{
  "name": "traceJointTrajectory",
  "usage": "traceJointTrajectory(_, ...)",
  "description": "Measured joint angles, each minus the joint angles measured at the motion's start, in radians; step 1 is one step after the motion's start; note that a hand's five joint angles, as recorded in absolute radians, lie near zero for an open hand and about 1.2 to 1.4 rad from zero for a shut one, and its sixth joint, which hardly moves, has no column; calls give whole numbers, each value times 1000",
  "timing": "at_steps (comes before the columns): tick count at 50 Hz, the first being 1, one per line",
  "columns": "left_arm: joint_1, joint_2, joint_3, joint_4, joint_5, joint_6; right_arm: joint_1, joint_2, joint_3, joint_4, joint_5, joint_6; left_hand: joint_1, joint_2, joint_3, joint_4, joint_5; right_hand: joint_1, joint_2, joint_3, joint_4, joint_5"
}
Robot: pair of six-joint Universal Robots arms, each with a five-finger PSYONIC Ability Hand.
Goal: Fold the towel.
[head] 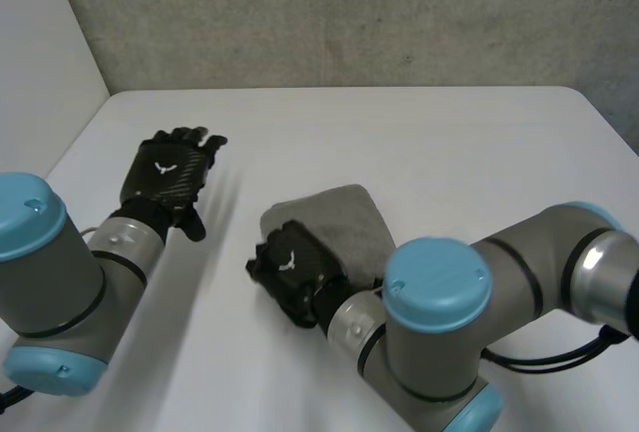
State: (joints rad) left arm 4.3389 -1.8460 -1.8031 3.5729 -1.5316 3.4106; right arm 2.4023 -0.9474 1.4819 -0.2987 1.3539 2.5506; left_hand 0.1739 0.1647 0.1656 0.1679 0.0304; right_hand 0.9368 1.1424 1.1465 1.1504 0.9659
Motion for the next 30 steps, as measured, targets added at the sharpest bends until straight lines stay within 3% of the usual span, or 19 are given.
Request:
traceJointTrajectory(2, 7, 1, 4, -1, -1, -2, 3, -1, 0, 11, 7, -1, 0, 0, 0, 0, 0, -384, -395, -391, -398, -372)
traceJointTrajectory(4, 6, 1, 7, -1, -1, -3, -2, -9, 0, 16, 11, 2, 0, 0, 0, 0, 0, -384, -395, -391, -398, -372)
traceJointTrajectory(5, -2, -2, 21, -1, 1, -6, -30, -47, 3, 26, 26, 22, 0, 0, 0, 0, 0, -695, -814, -810, -818, -779)
traceJointTrajectory(7, -25, -9, 46, 0, 3, -15, -74, -97, 9, 34, 39, 63, 0, 0, 0, 0, 0, -729, -915, -925, -916, -899)
traceJointTrajectory(12, -72, -25, 92, 1, 4, -38, -131, -153, 17, 40, 48, 142, 0, 0, 0, 0, 0, -729, -918, -932, -918, -908)
traceJointTrajectory(13, -128, -54, 151, -1, 3, -75, -192, -200, 22, 46, 51, 252, 0, 0, 0, 0, 0, -729, -918, -932, -918, -909)
traceJointTrajectory(14, -128, -54, 151, -1, 3, -75, -192, -200, 22, 46, 51, 252, 0, 0, 0, 0, 0, -729, -918, -932, -918, -909)
traceJointTrajectory(18, -222, -131, 265, -20, 0, -170, -315, -225, 2, 109, -8, 505, 0, 2, 2, 0, 0, -729, -918, -932, -918, -909)
traceJointTrajectory(30, -278, -292, 351, -140, -19, -315, -375, -3, -128, 268, -171, 579, 1, 6, 5, 3, 0, -729, -918, -932, -918, -909)
